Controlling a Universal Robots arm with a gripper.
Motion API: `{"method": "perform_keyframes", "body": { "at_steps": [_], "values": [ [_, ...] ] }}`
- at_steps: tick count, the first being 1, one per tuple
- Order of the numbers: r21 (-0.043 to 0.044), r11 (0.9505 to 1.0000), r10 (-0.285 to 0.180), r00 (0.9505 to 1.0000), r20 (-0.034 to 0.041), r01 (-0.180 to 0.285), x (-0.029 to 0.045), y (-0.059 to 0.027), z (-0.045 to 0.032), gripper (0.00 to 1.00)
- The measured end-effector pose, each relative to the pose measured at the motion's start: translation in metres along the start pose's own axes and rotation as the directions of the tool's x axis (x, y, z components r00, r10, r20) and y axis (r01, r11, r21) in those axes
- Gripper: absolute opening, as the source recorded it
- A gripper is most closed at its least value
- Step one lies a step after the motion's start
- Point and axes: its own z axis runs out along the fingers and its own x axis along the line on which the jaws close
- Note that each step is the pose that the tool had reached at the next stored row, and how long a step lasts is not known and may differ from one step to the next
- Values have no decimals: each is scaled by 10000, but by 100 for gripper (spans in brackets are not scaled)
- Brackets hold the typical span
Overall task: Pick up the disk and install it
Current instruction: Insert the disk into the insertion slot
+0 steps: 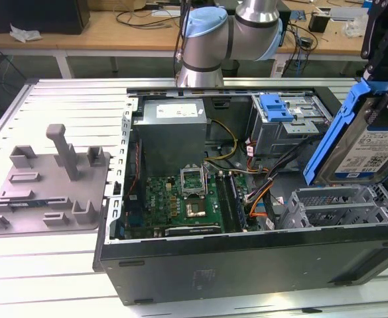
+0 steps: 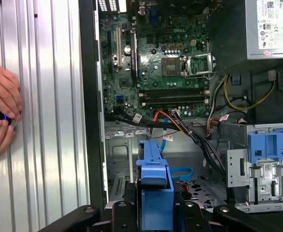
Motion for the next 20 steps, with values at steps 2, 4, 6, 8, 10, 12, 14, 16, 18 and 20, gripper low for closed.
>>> {"method": "perform_keyframes", "body": {
  "at_steps": [2, 4, 6, 8, 10, 12, 14, 16, 18, 20],
  "values": [
    [0, 10000, -2, 10000, -6, 2, 0, 0, 1, 36],
    [1, 10000, -14, 10000, -48, 14, 0, 2, 1, 36],
    [1, 10000, -75, 9999, -70, 75, 0, 9, 3, 36],
    [0, 9998, -174, 9998, -83, 174, 0, 10, 5, 36],
    [-2, 9995, -319, 9994, -105, 319, -1, 11, 7, 36],
    [-3, 9990, -441, 9989, -126, 441, 0, 16, 10, 36],
    [-3, 9990, -443, 9989, -127, 443, -1, 15, 10, 36],
    [-3, 9990, -443, 9989, -127, 443, -1, 15, 11, 36],
    [-3, 9990, -443, 9990, -114, 443, -1, 15, 11, 36],
    [-3, 9990, -444, 9990, -94, 444, -1, 16, 14, 36]
  ]
}}
